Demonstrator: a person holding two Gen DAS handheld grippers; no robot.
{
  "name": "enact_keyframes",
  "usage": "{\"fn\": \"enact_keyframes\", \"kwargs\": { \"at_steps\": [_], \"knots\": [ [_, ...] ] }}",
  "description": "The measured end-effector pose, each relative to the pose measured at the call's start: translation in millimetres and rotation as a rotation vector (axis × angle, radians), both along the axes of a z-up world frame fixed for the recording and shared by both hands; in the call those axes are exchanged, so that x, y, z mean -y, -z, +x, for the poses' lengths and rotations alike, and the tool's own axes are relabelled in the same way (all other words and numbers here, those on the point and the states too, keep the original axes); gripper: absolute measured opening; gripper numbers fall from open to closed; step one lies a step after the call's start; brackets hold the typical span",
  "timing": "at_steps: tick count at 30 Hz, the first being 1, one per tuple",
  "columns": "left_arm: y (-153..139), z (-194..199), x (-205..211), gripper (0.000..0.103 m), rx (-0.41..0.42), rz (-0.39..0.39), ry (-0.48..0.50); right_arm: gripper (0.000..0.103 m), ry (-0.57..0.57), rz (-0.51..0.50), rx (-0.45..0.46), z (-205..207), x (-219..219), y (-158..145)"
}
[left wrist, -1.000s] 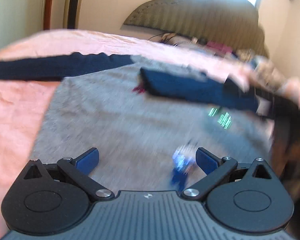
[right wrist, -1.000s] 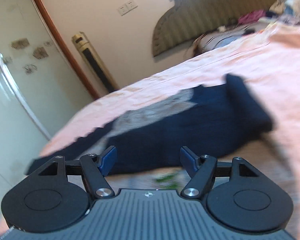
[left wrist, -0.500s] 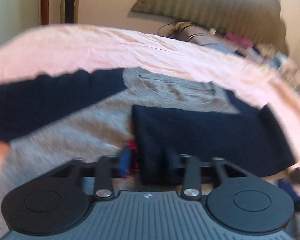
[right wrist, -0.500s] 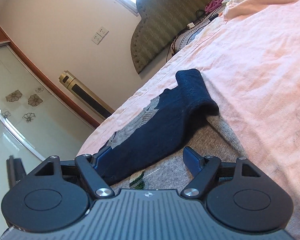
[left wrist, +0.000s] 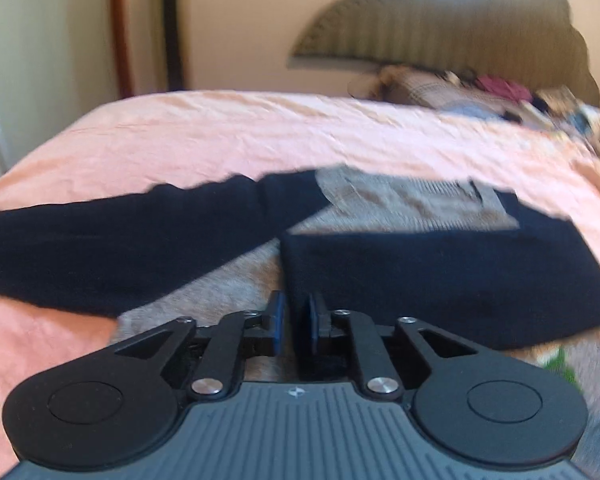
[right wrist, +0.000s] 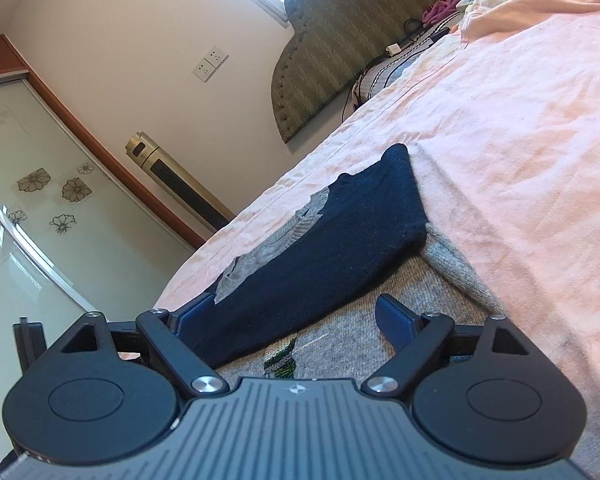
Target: Fold small clothes
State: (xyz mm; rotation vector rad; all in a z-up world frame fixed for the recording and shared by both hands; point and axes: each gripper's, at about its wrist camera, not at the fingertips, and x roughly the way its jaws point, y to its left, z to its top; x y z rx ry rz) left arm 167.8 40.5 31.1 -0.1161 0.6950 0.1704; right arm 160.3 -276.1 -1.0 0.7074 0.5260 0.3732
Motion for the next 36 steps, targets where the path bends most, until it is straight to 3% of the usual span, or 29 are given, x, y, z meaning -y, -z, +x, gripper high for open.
{"fn": "enact_keyframes", "kwargs": {
  "at_steps": [1,2,4,6,7,9,11,13,16,19,21,23,28,30,32,34,36],
  "knots": [
    [-4.5,-7.7,-1.7,0.037,0.057,-0.026,-0.006,0.087,0.007,-0.016,0.009,-0.9,-0.6,-5.0],
    [-7.9,-16.3,-2.0,0.068,0.123,-0.058,0.020,0.087,0.012,-0.040,0.023,1.3,-1.5,-13.2],
    [-7.9,-20.1,6.3,0.101,0.190,-0.065,0.093,0.089,0.020,-0.100,0.049,16.2,-7.3,-34.6],
    [1.6,-7.9,18.9,0.099,0.155,-0.030,0.129,0.096,0.002,-0.196,0.045,47.8,-19.9,-48.4],
    [9.3,2.5,20.3,0.099,0.097,-0.052,0.146,0.101,-0.017,-0.257,0.020,68.0,-28.3,-49.6],
    [27.6,20.0,15.7,0.098,-0.030,-0.127,0.134,0.098,-0.037,-0.424,-0.051,108.6,-46.4,-39.9],
    [32.9,19.2,16.6,0.102,-0.013,-0.063,0.145,0.098,-0.039,-0.582,-0.134,137.6,-56.3,-23.4],
    [33.6,15.7,12.3,0.102,-0.008,-0.060,0.175,0.103,-0.030,-0.756,-0.102,140.5,-63.3,-3.3],
    [31.6,12.8,3.5,0.102,-0.008,-0.047,0.188,0.103,-0.017,-0.676,-0.096,138.1,-47.8,0.0],
    [19.0,-8.8,-22.0,0.102,0.069,-0.061,0.092,0.103,-0.023,-0.729,-0.099,135.9,-54.9,1.0],
    [11.1,-29.3,-61.8,0.102,0.136,-0.117,0.001,0.103,-0.022,-0.736,-0.101,136.3,-55.4,-0.9],
    [6.7,-47.5,-115.6,0.102,0.175,-0.187,-0.137,0.103,-0.022,-0.736,-0.101,136.0,-55.4,-1.5],
    [23.2,-85.2,-278.5,0.102,0.203,-0.456,-0.555,0.103,-0.018,-0.737,-0.101,135.4,-56.3,-2.1],
    [29.6,-98.2,-327.2,0.102,0.283,-0.590,-0.599,0.103,-0.014,-0.739,-0.102,135.0,-57.0,-2.6],
    [31.1,-97.7,-358.7,0.102,0.299,-0.660,-0.607,0.103,-0.010,-0.740,-0.102,134.5,-57.1,-2.7],
    [30.6,-91.4,-373.7,0.101,0.305,-0.648,-0.629,0.103,-0.009,-0.739,-0.103,134.5,-57.2,-2.8],
    [30.3,-80.2,-376.7,0.093,0.303,-0.562,-0.634,0.103,-0.009,-0.738,-0.103,134.5,-56.9,-2.9]
  ]
}}
